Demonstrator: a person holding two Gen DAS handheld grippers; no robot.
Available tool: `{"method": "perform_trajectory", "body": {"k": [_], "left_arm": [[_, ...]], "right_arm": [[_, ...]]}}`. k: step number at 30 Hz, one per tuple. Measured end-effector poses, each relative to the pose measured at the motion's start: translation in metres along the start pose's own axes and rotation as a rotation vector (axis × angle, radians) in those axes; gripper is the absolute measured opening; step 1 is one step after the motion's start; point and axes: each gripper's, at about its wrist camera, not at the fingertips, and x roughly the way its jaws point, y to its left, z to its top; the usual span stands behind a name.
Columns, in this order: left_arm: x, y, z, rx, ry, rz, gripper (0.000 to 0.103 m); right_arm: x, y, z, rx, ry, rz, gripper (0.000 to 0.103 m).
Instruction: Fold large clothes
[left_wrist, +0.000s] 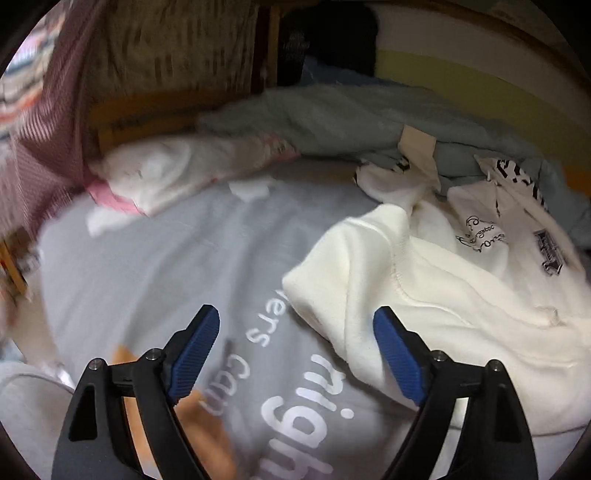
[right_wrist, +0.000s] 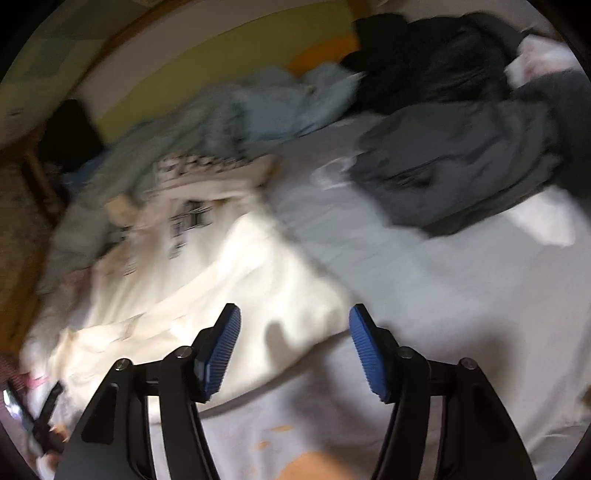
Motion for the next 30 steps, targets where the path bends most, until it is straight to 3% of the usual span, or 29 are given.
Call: {"method": "perform_trajectory", "body": {"k": [2,4,6,8,9,12,14,16,17,19,20,23,25,28,29,30], "left_arm": [[-0.009,-0.003,0.0,0.015,-0.044,0.002,0.085],[-0.017,-0.006,0.003,0.038,-0.09,-0.002,0.089],[-0.015,-0.008,0.008,0.062,-0.102,0.017,0.098],[-0.006,-0.01,0.009,0.076,-0.07,0.022,0.098],[-0.006,-0.01,0.008,0.071,-0.061,0.02,0.098],[-0.018,-0.007,0.006,0.064,-0.08,-0.041,0.098],[-0.02,-0.007,0.007,0.069,-0.063,-0.068,0.099],[-0.007,-0.004,0.008,0.041,0.021,-0.059,0.099],[0.001,0.0,0.007,0.012,0.058,-0.068,0.099],[0.009,0.011,0.006,-0.061,0.102,-0.108,0.096],[0.008,0.014,0.007,-0.078,0.104,-0.136,0.09],[-0.012,0.014,0.008,-0.044,0.06,-0.226,0.088],[-0.024,0.007,0.004,0.026,0.037,-0.222,0.083],[-0.036,-0.003,-0.002,0.105,0.017,-0.244,0.063],[-0.039,-0.007,-0.003,0.124,0.023,-0.272,0.045],[-0.039,-0.013,-0.001,0.147,0.035,-0.291,0.019]], "right_arm": [[0.015,0.013,-0.008,-0.057,0.057,-0.016,0.067],[0.012,0.029,-0.013,-0.146,0.005,-0.106,0.067],[-0.001,0.047,-0.014,-0.23,-0.081,-0.141,0.067],[-0.012,0.058,-0.013,-0.243,-0.134,-0.105,0.069],[-0.017,0.065,-0.014,-0.241,-0.15,-0.042,0.072],[-0.013,0.083,-0.021,-0.306,-0.105,0.047,0.077],[-0.006,0.093,-0.03,-0.372,-0.076,0.003,0.077],[-0.003,0.096,-0.035,-0.396,-0.072,-0.02,0.079],[0.0,0.094,-0.035,-0.387,-0.073,-0.028,0.088],[0.006,0.089,-0.04,-0.335,-0.077,-0.046,0.093],[0.012,0.087,-0.04,-0.318,-0.064,-0.056,0.093],[0.026,0.08,-0.037,-0.297,-0.018,-0.114,0.093],[0.02,0.076,-0.039,-0.305,-0.041,-0.139,0.093],[0.01,0.079,-0.046,-0.43,-0.091,-0.175,0.093],[0.009,0.081,-0.051,-0.495,-0.093,-0.187,0.093],[0.011,0.085,-0.056,-0.58,-0.076,-0.207,0.093]]}}
